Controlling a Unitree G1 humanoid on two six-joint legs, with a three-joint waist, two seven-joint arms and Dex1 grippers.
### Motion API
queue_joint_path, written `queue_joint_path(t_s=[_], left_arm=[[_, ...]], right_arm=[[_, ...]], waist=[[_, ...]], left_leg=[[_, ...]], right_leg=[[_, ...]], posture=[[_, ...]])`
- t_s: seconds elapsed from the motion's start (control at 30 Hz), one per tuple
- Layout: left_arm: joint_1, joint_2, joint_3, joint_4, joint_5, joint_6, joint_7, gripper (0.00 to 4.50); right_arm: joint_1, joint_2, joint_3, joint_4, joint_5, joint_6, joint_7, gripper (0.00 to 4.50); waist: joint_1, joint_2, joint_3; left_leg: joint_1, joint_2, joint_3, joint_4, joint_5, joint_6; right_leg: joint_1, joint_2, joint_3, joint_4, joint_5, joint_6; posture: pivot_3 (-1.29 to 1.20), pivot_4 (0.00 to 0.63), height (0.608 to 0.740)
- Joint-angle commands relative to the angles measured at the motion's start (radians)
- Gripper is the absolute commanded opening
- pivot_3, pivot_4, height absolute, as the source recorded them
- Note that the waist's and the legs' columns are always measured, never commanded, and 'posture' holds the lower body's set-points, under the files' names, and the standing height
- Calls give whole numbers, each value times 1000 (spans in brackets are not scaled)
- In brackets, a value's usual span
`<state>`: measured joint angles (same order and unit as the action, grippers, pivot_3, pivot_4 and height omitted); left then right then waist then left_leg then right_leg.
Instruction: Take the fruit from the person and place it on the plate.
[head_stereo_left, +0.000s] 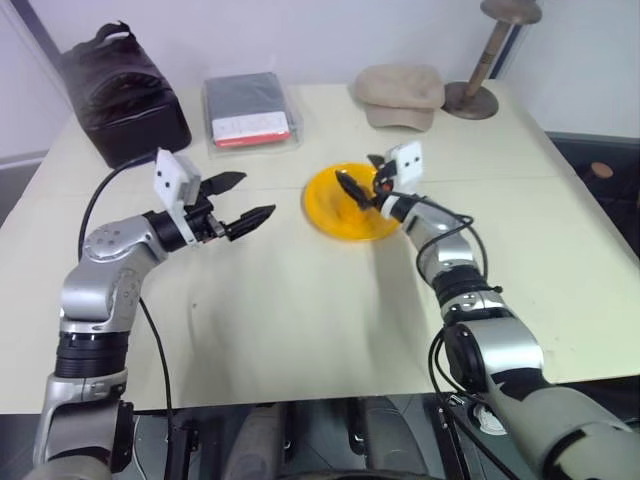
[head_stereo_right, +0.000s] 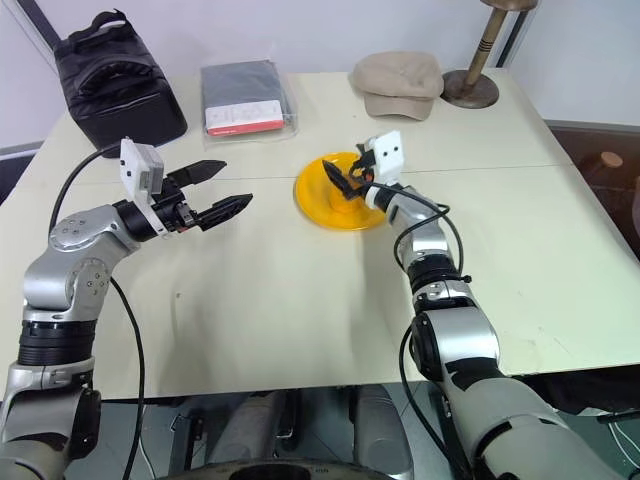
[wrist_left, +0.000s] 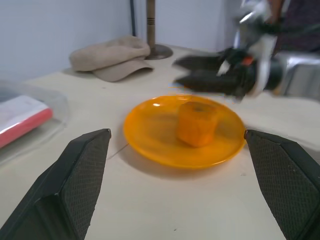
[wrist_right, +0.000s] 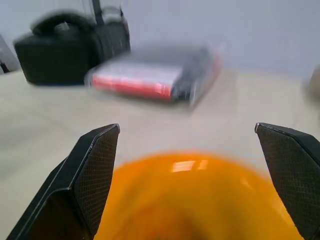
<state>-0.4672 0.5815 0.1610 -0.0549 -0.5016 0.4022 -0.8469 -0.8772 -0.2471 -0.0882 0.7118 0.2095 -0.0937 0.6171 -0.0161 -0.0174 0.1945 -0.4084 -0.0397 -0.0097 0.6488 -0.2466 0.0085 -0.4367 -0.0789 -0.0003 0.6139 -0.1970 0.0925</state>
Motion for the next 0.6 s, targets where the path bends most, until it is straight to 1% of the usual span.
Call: queue_joint_path(t_s=[0.03, 0.17, 0.3, 0.43, 0.6], left_arm=[[15, 18, 67, 0, 11, -39, 40, 4500], [64, 22, 114, -16, 8, -37, 83, 4500], [133, 27, 150, -57, 3, -29, 119, 4500], [186, 19, 177, -90, 10, -28, 173, 4500], [195, -9, 160, -82, 39, -59, 227, 4500]], right_arm=[[99, -77, -34, -331, 61, 146, 8, 4441], [249, -185, -77, -612, 108, 321, -8, 4441], [374, -259, -147, -769, 136, 433, -51, 4441], [477, -291, -195, -823, 143, 468, -83, 4441], [538, -283, -194, -771, 121, 427, -96, 4441]], waist=[[2, 0, 0], [5, 0, 0], [2, 0, 0], [4, 0, 0], [6, 0, 0]], left_leg=[[0, 0, 0, 0, 0, 0], [0, 0, 0, 0, 0, 0], [0, 0, 0, 0, 0, 0], [0, 0, 0, 0, 0, 0], [0, 0, 0, 1, 0, 0]], right_leg=[[0, 0, 0, 0, 0, 0], [0, -1, 0, 0, 0, 0], [0, -1, 0, 0, 0, 0], [0, -1, 0, 0, 0, 0], [2, -1, 0, -1, -2, -3]], posture=[[0, 150, 740], [0, 150, 740], [0, 150, 740], [0, 150, 740], [0, 150, 740]])
